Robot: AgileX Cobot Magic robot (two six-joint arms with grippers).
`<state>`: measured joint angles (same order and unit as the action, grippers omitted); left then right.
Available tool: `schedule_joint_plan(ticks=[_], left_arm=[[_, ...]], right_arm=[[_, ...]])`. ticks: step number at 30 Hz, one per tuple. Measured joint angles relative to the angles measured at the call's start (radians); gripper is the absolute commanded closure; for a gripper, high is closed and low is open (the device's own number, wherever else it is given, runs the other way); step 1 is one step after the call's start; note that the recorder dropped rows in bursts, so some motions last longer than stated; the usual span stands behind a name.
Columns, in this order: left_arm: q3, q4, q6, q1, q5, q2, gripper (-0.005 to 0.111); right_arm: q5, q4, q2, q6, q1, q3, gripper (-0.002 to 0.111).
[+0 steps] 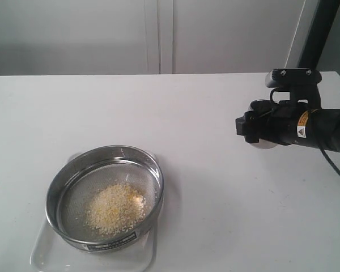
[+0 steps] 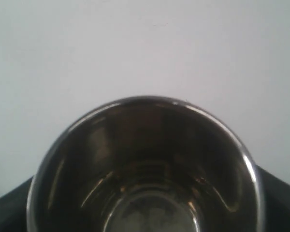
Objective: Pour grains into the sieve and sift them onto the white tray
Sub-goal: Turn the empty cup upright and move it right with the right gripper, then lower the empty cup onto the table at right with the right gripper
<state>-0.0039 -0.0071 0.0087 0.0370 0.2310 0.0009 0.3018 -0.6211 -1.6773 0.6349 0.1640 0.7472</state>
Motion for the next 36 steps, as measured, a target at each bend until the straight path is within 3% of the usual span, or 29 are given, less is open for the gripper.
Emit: schedule_joint_plan(ticks=[21, 36], left_arm=[[0.0, 0.0, 0.0, 0.0, 0.0, 0.0, 0.107], [0.0, 0.0, 0.0, 0.0, 0.0, 0.0, 0.107]], right_arm=[[0.195, 0.111, -0.274, -0.144, -0.002, 0.111, 0.108], [0.203, 0.111, -0.359, -0.236, -0.002, 0.183, 0.108]])
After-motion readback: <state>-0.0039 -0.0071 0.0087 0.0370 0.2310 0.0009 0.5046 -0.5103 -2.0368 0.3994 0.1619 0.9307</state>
